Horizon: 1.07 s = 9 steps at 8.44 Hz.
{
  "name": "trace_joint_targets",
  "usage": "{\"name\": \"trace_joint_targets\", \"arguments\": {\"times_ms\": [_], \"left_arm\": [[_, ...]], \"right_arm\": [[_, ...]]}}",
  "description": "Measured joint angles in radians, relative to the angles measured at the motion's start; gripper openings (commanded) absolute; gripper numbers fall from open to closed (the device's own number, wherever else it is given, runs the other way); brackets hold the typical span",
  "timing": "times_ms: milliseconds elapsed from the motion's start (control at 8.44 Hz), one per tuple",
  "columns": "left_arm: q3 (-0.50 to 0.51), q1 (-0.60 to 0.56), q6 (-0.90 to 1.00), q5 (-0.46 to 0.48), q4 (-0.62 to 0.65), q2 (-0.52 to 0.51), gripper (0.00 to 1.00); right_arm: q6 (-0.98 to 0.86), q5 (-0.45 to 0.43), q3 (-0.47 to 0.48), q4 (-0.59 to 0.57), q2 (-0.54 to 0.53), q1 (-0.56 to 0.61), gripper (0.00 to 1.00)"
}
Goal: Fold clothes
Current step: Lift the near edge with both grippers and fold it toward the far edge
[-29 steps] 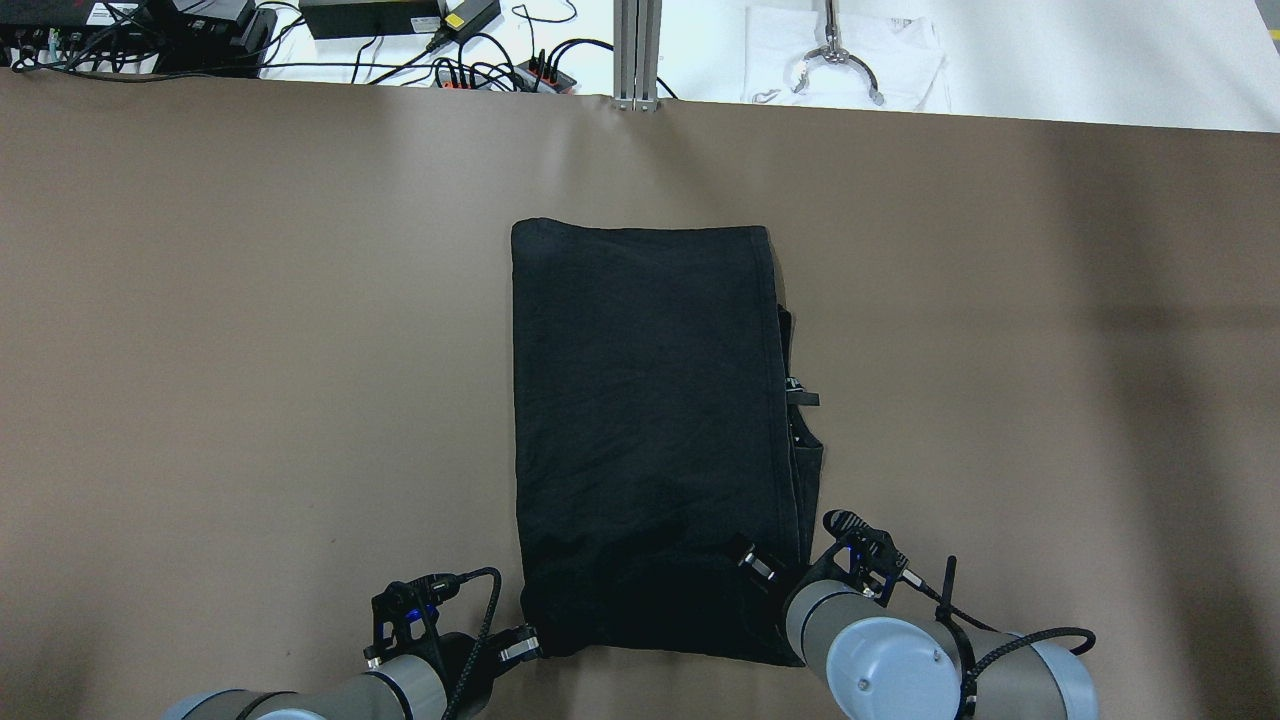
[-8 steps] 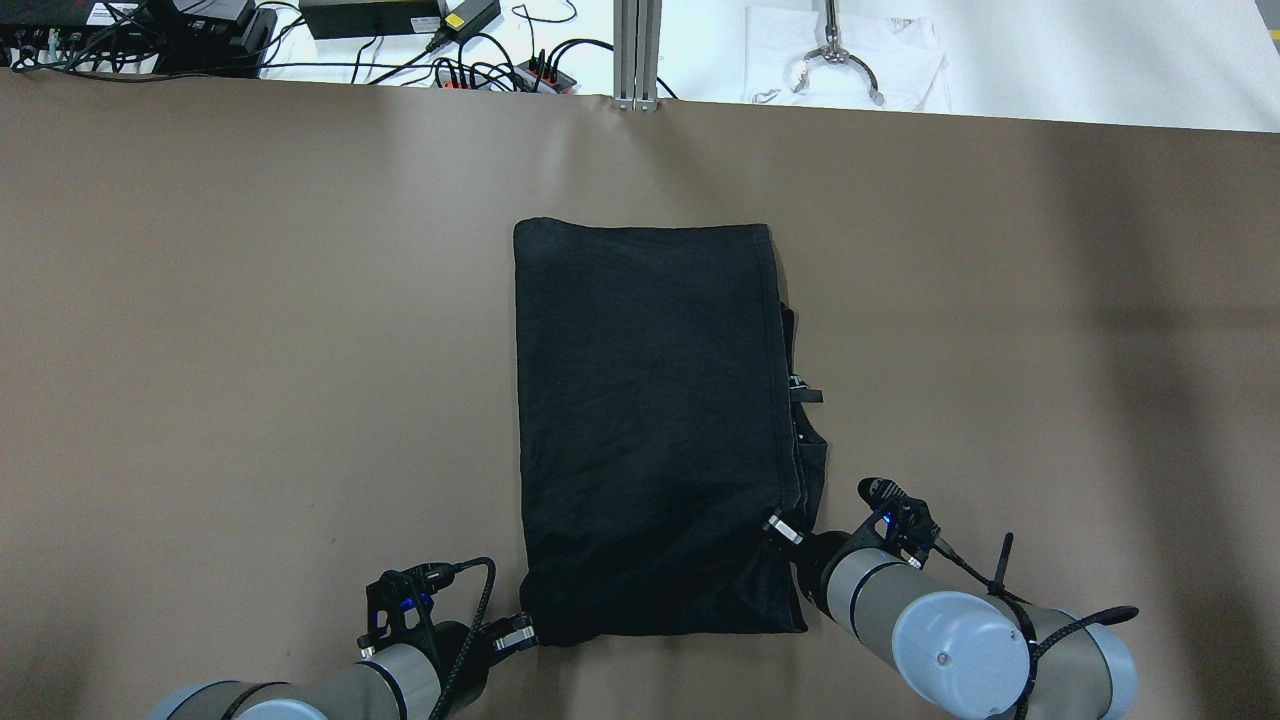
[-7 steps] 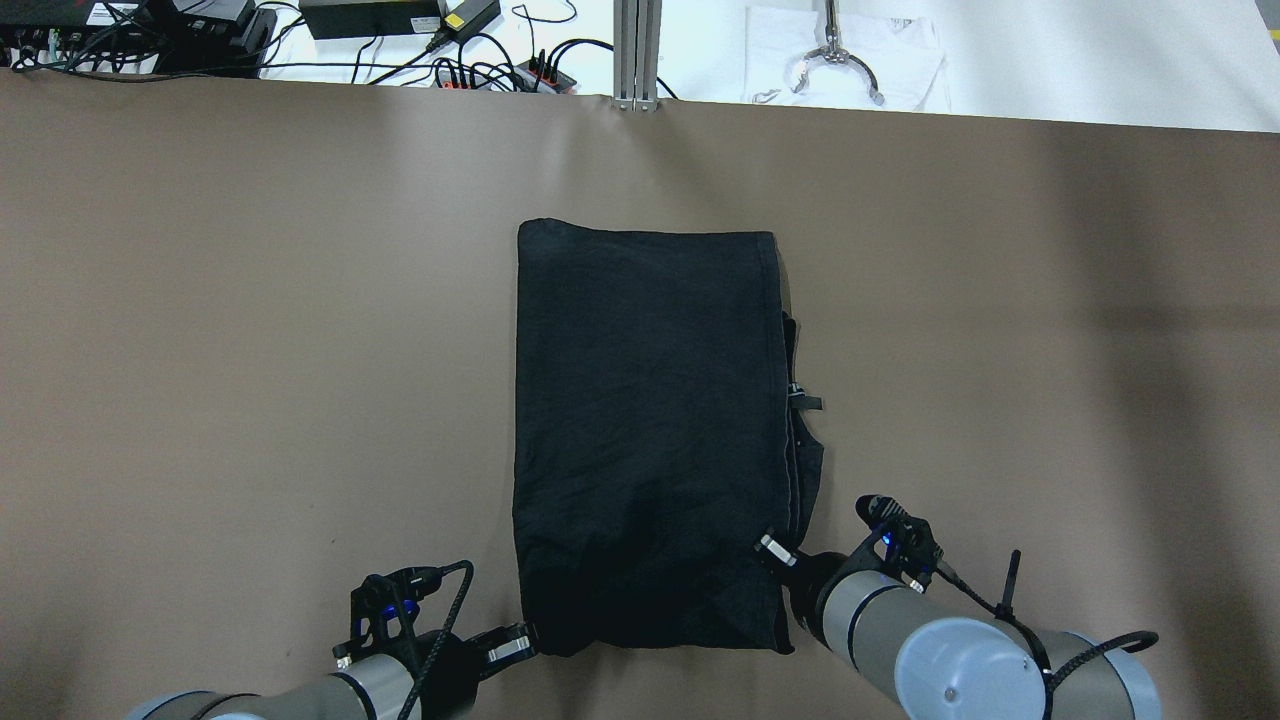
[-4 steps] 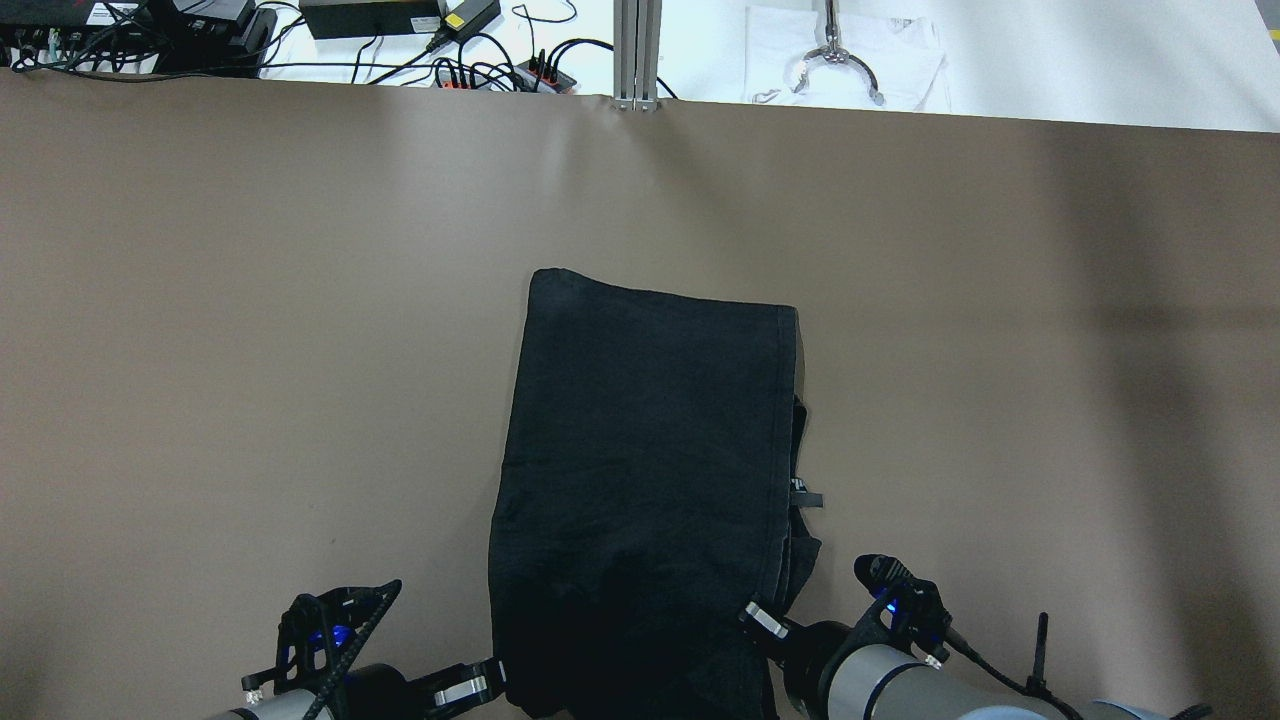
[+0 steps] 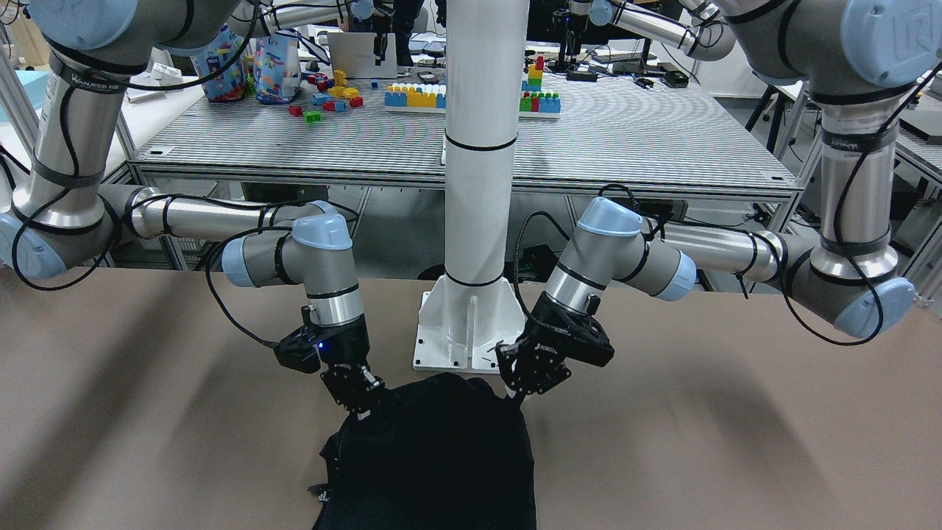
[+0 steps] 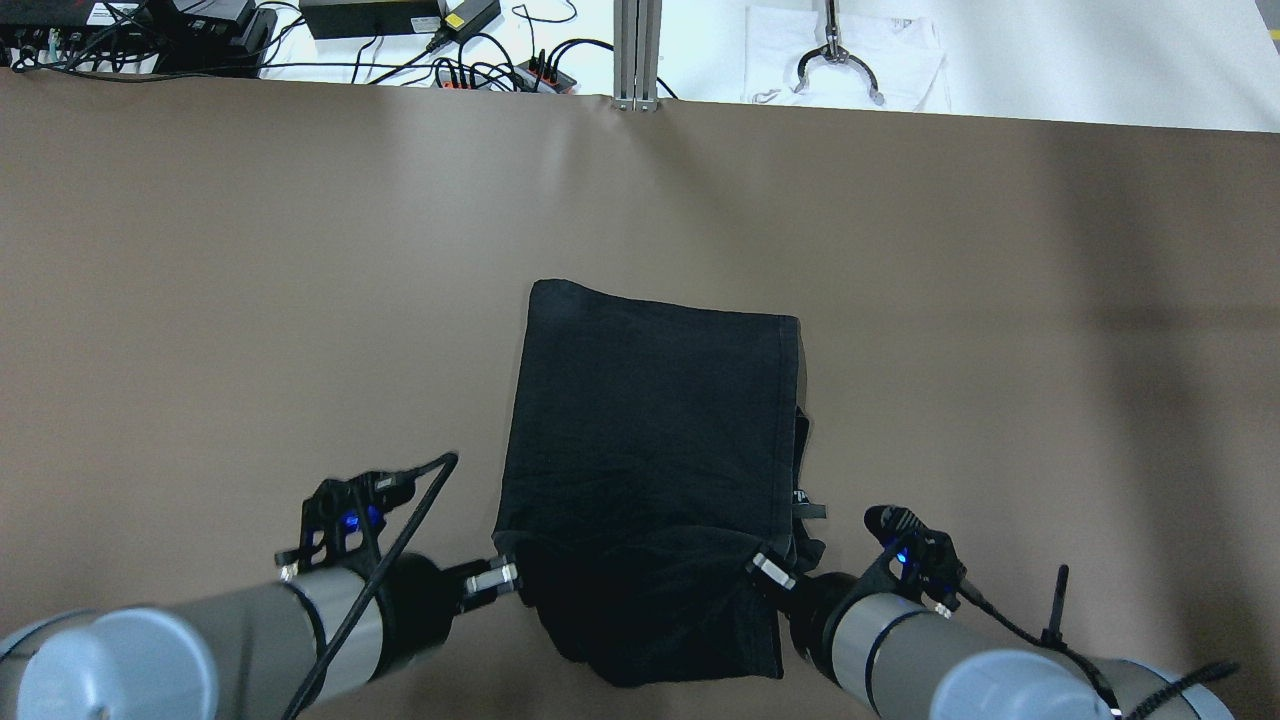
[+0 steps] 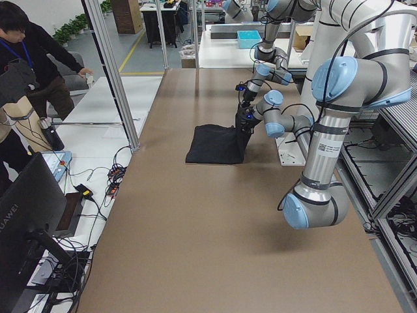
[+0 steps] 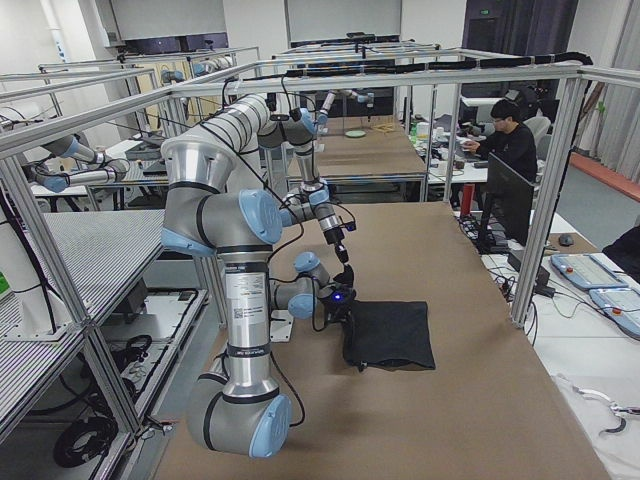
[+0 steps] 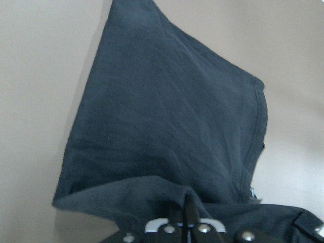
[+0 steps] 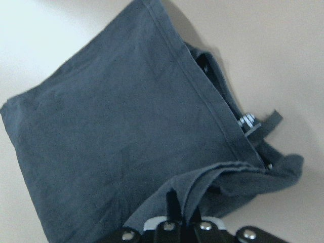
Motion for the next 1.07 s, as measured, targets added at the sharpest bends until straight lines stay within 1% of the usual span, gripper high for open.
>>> {"name": "trace_joint_targets", "arguments": {"times_ms": [118, 355, 592, 829, 948, 1066], "left_arm": [[0.057, -0.053, 0.03, -0.023, 0.02, -0.037, 0.0], [0.185, -0.126, 0.06, -0.042, 0.031, -0.101, 0.0], [0.312, -0.175, 0.11, -0.046, 0.032, -0.169, 0.0], [0.444, -0.205, 0.143, -0.046, 0.026, -0.234, 0.0], [0.513, -0.218, 0.159, -0.046, 0.023, -0.267, 0.72], [0.581, -0.231, 0.185, -0.045, 0.019, -0.295, 1.0]], "right_arm": [[-0.035, 0.006, -0.04, -0.004, 0.025, 0.057, 0.0], [-0.067, 0.009, -0.137, -0.001, 0.076, 0.131, 0.0], [-0.077, 0.009, -0.253, 0.013, 0.13, 0.173, 0.0], [-0.087, 0.009, -0.385, 0.06, 0.203, 0.202, 0.0], [-0.098, 0.009, -0.468, 0.095, 0.25, 0.216, 0.43], [-0.133, 0.011, -0.55, 0.142, 0.283, 0.231, 0.92]]}}
